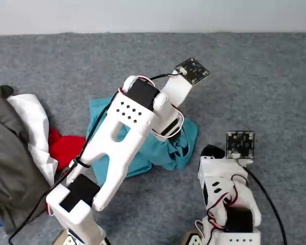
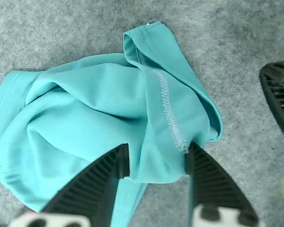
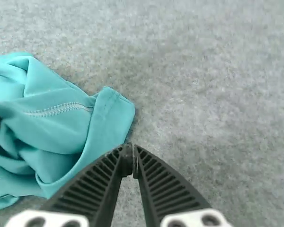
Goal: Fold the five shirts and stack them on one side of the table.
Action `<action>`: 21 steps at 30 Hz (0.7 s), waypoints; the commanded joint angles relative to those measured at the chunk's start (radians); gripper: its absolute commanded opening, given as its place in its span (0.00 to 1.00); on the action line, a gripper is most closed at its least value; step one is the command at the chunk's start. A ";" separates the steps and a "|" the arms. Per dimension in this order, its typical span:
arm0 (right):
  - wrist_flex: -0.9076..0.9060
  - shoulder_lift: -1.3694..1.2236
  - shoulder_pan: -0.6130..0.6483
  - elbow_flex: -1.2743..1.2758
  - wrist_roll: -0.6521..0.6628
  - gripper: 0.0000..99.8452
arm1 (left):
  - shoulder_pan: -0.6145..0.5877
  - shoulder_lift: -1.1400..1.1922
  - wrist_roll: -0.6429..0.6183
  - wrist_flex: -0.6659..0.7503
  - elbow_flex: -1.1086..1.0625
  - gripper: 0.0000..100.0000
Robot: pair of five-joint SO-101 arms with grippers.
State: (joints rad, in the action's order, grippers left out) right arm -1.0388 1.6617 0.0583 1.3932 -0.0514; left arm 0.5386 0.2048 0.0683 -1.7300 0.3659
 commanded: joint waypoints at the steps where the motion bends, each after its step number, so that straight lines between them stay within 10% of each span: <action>1: -0.005 -0.249 0.010 -0.218 -0.014 0.01 | -0.008 -0.074 -0.011 -0.025 0.035 0.20; 21: 0.002 -1.560 0.104 -0.962 -0.176 0.01 | -0.011 -0.075 -0.011 -0.025 0.036 0.20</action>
State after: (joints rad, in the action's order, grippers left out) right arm -1.0372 0.1765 0.1488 0.5217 -0.1849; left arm 0.5386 0.2048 0.0683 -1.7300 0.3659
